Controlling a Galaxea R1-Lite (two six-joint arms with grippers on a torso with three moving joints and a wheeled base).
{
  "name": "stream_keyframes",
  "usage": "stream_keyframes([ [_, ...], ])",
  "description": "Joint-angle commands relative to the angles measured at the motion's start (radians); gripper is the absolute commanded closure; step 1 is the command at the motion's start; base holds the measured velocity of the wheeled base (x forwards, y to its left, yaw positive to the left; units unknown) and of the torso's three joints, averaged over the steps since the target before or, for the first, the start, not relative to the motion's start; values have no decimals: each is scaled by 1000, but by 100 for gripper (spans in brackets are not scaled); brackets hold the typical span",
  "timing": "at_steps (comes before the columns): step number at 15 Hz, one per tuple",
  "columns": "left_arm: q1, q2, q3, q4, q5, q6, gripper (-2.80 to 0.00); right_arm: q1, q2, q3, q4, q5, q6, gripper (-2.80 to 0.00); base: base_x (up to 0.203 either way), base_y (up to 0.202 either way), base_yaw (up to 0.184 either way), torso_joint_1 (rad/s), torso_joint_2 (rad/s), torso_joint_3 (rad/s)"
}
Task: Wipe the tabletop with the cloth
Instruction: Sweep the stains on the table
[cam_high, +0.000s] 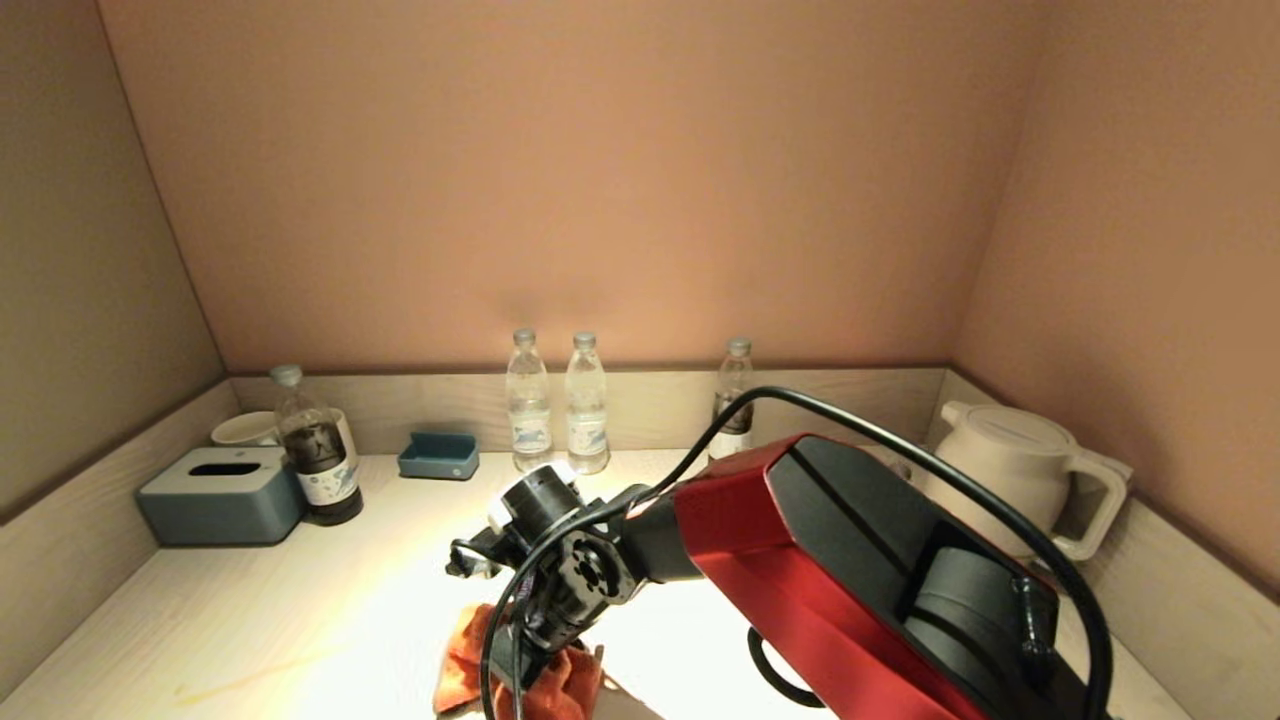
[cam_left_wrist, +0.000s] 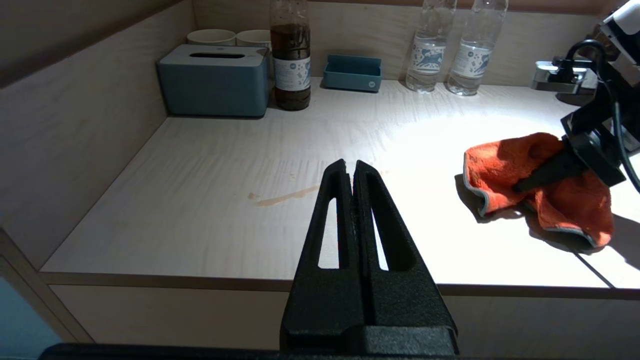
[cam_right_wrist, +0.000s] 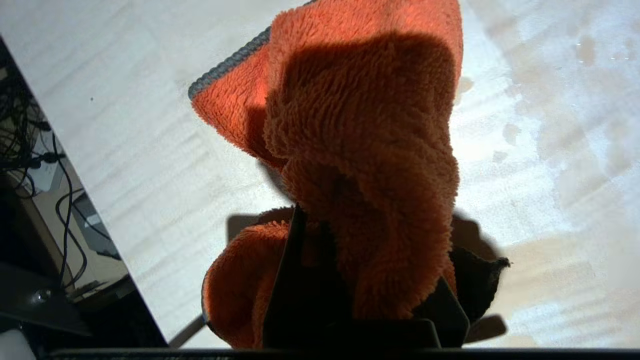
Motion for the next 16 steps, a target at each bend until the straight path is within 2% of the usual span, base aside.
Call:
stream_keyframes([
  [1, 0, 0, 0, 0, 1, -1, 0, -42, -26, 37, 1, 99, -133, 0, 0, 0, 0, 0, 0, 0],
  [9, 0, 0, 0, 0, 1, -1, 0, -160, -17, 54, 1, 96, -149, 0, 0, 0, 0, 0, 0, 0],
  [16, 0, 0, 0, 0, 1, -1, 0, -322, -39, 63, 1, 62, -150, 0, 0, 0, 0, 0, 0, 0],
])
